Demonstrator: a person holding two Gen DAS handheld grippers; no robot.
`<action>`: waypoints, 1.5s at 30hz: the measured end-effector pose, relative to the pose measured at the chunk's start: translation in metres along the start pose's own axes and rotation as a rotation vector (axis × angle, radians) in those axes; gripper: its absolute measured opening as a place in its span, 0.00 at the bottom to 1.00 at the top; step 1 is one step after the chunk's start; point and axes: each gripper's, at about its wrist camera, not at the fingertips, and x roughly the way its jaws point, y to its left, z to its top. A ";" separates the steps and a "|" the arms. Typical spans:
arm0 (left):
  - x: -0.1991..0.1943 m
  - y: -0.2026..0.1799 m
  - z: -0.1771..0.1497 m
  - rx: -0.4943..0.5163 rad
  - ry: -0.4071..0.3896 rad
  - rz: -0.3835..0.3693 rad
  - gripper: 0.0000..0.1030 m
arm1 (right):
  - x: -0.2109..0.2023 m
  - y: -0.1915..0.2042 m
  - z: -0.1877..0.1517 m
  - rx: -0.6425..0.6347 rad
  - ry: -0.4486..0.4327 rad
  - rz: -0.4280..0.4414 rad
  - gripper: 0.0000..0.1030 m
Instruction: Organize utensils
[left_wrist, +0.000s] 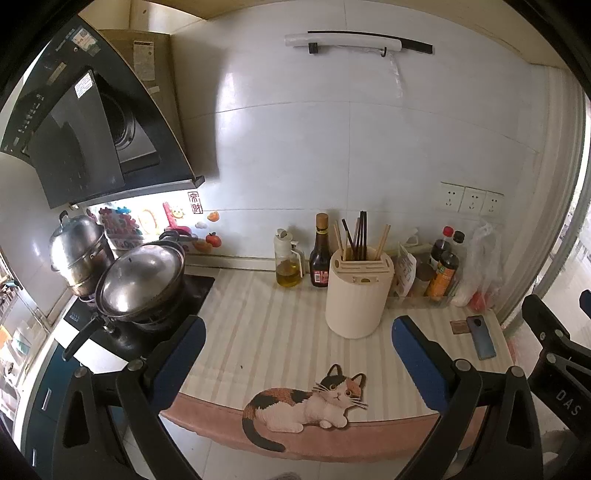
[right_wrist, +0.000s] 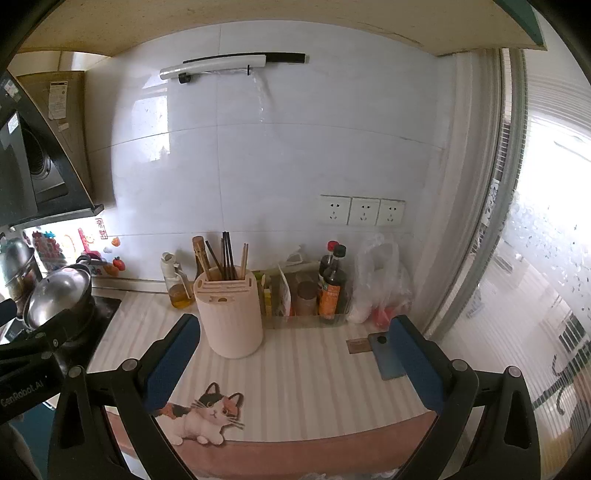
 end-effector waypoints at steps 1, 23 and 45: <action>0.000 0.000 0.001 -0.001 0.000 0.001 1.00 | -0.001 0.000 0.000 0.002 0.002 0.001 1.00; 0.005 0.000 0.004 0.012 -0.003 -0.009 1.00 | 0.007 0.003 0.005 -0.003 0.008 0.014 1.00; -0.001 -0.005 0.005 0.026 -0.020 -0.010 1.00 | 0.002 0.001 0.007 -0.002 -0.004 0.023 1.00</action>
